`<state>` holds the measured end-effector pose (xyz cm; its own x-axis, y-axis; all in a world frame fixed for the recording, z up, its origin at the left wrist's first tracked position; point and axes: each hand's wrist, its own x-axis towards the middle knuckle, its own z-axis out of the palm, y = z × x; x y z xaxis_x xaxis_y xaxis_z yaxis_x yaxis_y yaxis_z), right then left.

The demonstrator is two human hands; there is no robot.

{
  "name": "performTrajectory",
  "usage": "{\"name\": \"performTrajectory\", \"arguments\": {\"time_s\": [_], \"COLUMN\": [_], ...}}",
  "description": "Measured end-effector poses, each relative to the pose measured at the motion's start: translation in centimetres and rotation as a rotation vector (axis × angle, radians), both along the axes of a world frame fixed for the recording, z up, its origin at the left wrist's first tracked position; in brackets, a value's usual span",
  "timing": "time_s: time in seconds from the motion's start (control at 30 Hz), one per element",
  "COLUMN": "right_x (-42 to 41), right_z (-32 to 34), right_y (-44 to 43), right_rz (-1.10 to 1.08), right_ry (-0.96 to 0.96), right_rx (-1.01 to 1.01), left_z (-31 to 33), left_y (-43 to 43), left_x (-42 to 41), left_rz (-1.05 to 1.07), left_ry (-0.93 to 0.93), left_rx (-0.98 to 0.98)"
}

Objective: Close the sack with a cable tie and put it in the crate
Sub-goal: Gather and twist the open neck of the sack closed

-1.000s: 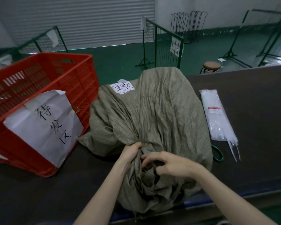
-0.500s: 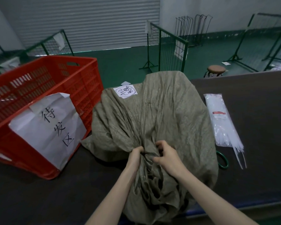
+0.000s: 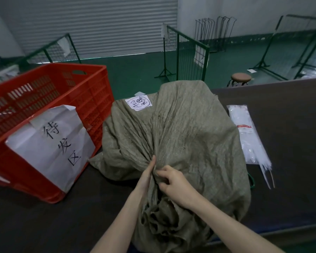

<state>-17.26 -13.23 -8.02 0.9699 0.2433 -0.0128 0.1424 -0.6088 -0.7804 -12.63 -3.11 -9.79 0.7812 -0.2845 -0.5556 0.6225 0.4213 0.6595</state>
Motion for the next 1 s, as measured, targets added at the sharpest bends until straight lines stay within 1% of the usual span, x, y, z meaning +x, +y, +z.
{"name": "performTrajectory", "arguments": {"time_s": [0.03, 0.1, 0.2, 0.27, 0.4, 0.43, 0.47, 0.53, 0.57, 0.6, 0.67, 0.7, 0.8, 0.83, 0.87, 1.0], "right_x": [-0.3, -0.8, -1.0, -0.7, -0.3, -0.2, -0.1, 0.1, 0.1, 0.2, 0.2, 0.1, 0.1, 0.0, 0.0, 0.0], "right_z": [-0.1, 0.1, 1.2, 1.9, 2.2, 1.9, 1.5, 0.5, 0.2, -0.5, -1.2, -1.2, -1.2, -0.9, -0.8, -0.4], "right_y": [0.1, 0.1, -1.2, -2.4, -4.3, -4.8, -5.4, -6.5, -6.7, -7.0, -7.0, -6.7, -5.8, -5.4, -5.0, -3.4], "right_rz": [0.03, 0.101, 0.126, 0.026, -0.244, -0.319, -0.391, -0.465, -0.459, -0.435, -0.408, -0.406, -0.41, -0.407, -0.393, -0.361], "right_ry": [-0.008, 0.013, 0.078, 0.093, 0.047, 0.01, -0.026, -0.059, -0.018, 0.057, 0.185, 0.206, 0.181, 0.174, 0.161, 0.076], "right_rx": [-0.048, -0.104, -0.085, -0.058, 0.16, 0.168, 0.152, 0.002, -0.083, -0.122, -0.079, -0.026, 0.203, 0.247, 0.271, 0.239], "left_z": [-0.4, -1.0, -1.3, -1.8, -3.0, -3.0, -3.2, -3.5, -3.3, -3.2, -3.3, -3.2, -2.9, -2.7, -2.6, -1.8], "left_y": [0.0, 0.2, 0.4, -0.1, -0.5, -0.5, -0.5, -0.6, -0.6, -0.7, -0.7, -0.8, -1.1, -1.2, -1.2, -1.6], "left_x": [0.1, 0.4, 0.7, 1.2, 1.4, 1.3, 1.3, 1.5, 1.4, 1.3, 1.3, 1.2, 0.9, 0.7, 0.6, 0.5], "left_rz": [-0.014, -0.07, -0.119, -0.134, -0.112, -0.096, -0.075, -0.037, -0.033, -0.034, -0.047, -0.06, -0.107, -0.123, -0.143, -0.178], "left_ry": [-0.004, -0.037, -0.027, -0.002, 0.035, 0.038, 0.035, 0.054, 0.061, 0.05, 0.024, 0.024, 0.034, 0.029, 0.021, 0.009], "left_rx": [-0.019, 0.047, 0.131, 0.17, 0.189, 0.191, 0.207, 0.228, 0.227, 0.243, 0.266, 0.251, 0.133, 0.094, 0.062, 0.003]}}
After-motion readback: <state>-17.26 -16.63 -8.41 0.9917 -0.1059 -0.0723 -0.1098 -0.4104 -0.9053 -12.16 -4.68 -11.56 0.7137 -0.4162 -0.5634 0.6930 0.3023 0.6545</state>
